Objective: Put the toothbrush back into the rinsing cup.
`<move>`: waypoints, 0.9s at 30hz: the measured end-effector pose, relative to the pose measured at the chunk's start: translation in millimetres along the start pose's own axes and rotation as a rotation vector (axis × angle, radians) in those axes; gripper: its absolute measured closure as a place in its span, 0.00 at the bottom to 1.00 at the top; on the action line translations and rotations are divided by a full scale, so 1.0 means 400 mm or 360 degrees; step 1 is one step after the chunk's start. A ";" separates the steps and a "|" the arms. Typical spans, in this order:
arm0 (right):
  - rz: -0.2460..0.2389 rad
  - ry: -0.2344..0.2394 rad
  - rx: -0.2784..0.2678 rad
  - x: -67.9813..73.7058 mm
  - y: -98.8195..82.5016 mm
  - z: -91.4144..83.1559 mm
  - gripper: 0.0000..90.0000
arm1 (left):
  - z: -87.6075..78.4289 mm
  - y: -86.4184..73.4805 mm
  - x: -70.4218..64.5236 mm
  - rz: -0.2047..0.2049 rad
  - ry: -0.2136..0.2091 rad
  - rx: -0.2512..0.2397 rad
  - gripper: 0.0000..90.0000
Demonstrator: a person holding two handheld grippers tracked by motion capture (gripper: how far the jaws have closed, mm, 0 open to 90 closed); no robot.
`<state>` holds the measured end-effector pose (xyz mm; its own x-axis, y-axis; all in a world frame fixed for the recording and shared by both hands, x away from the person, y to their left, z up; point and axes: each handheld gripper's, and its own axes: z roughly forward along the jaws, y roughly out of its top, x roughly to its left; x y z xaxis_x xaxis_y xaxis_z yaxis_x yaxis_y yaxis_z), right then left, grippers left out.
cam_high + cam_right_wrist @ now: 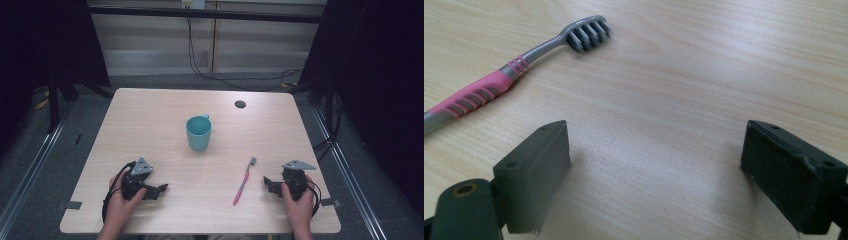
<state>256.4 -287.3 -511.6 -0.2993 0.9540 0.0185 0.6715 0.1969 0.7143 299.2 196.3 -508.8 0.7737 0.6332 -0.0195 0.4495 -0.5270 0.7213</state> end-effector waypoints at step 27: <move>-0.0004 0.0012 0.0095 0.010 0.020 0.003 0.13 | 0.000 0.000 0.000 0.0000 -0.0001 -0.0002 0.16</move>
<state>261.5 -281.8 -506.5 -0.3060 0.9518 0.0222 0.7098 0.2125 0.6716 299.3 196.3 -508.9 0.7740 0.6329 -0.0201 0.4490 -0.5261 0.7222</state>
